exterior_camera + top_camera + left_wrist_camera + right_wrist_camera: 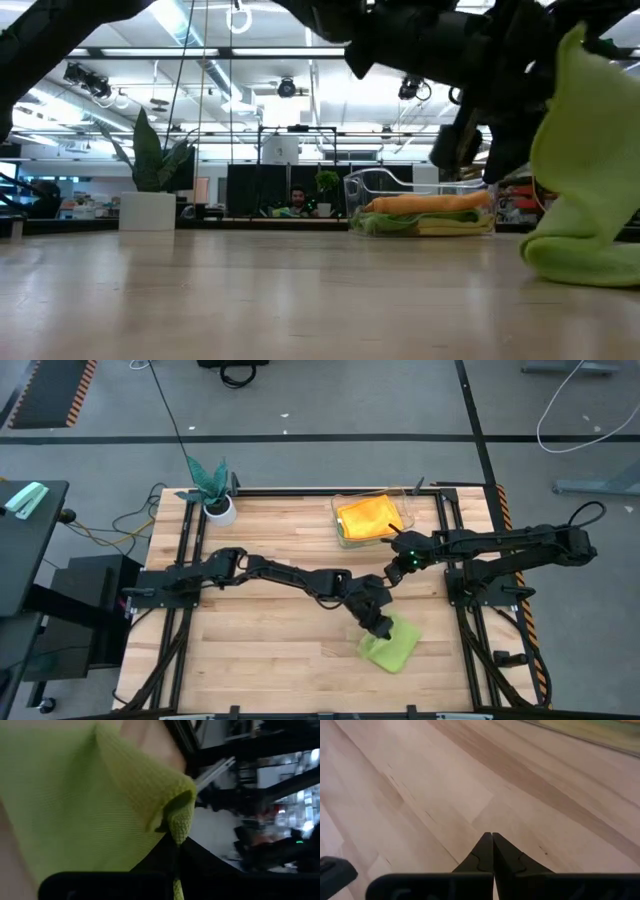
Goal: Fold microfiber towels
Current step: Fold the light green towel
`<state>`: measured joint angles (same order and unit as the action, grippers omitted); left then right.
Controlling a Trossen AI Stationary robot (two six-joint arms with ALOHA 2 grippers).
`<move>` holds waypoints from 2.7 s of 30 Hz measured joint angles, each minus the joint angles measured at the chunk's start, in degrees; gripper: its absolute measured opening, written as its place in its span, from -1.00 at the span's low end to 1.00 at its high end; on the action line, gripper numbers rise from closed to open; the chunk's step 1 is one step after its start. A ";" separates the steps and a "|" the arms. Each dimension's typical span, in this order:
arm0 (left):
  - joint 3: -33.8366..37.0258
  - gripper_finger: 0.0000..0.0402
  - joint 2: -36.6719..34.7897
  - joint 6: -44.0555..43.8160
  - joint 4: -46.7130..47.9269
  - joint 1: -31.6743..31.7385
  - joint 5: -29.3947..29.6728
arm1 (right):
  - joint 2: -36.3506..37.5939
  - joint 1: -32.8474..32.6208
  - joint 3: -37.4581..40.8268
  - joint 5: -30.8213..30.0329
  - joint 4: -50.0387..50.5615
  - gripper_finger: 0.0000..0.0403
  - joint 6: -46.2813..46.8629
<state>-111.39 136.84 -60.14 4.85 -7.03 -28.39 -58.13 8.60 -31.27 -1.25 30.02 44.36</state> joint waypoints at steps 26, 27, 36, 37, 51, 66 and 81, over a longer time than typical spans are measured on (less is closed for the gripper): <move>-2.27 -0.85 0.63 11.60 10.06 -0.26 6.76 | 16.45 -24.33 -2.08 -18.30 22.11 -1.00 22.10; -2.27 -0.84 0.63 11.73 10.01 -0.17 6.76 | 17.47 -26.01 -2.08 -18.81 22.92 -1.00 23.53; -2.27 -0.92 0.63 12.40 10.04 0.59 5.09 | 15.21 -50.05 -2.08 -14.30 24.55 -1.00 29.17; -2.27 -0.94 0.63 12.41 10.00 0.70 5.01 | 14.10 -53.04 -2.08 -14.24 24.50 -1.00 30.62; -2.27 -0.88 0.63 11.63 10.02 0.85 4.53 | -10.02 -66.73 -2.05 -7.43 9.33 -1.00 33.31; -2.23 -0.87 0.63 11.34 10.24 0.91 4.53 | -25.24 -54.72 -2.12 1.54 -3.85 -1.00 14.67; -2.23 -0.81 0.57 17.19 18.26 4.52 4.37 | -27.37 -42.73 -2.12 2.64 -11.32 -1.00 1.97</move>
<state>-113.62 137.40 -42.95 23.11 -2.51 -24.01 -85.50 -34.13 -33.39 1.39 18.70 46.33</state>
